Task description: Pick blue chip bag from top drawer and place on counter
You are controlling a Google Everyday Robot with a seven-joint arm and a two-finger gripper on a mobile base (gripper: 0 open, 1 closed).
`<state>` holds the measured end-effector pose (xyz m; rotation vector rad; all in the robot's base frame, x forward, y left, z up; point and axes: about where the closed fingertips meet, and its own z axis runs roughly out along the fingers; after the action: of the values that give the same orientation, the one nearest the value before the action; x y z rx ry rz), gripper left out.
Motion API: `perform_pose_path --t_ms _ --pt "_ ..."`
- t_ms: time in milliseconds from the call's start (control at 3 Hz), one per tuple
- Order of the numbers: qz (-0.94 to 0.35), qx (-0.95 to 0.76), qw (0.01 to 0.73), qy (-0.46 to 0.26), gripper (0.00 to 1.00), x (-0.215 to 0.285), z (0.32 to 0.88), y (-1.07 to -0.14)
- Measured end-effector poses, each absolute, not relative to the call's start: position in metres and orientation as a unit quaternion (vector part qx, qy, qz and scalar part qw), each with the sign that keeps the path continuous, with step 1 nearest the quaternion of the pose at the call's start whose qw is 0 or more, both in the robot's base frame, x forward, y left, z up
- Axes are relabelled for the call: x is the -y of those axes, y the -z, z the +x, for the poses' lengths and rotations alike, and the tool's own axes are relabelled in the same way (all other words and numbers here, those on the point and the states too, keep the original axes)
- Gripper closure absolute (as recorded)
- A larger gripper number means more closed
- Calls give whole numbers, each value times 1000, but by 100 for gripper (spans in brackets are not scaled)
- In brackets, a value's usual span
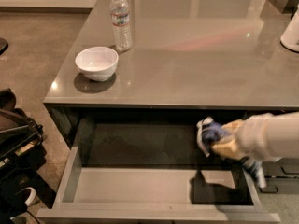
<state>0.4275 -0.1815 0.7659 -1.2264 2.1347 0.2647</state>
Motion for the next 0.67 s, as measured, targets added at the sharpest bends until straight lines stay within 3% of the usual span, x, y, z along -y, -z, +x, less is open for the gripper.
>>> perform_pose_path --t_ms 667 --pt "-538 -763 347 -90 100 164 460 -930"
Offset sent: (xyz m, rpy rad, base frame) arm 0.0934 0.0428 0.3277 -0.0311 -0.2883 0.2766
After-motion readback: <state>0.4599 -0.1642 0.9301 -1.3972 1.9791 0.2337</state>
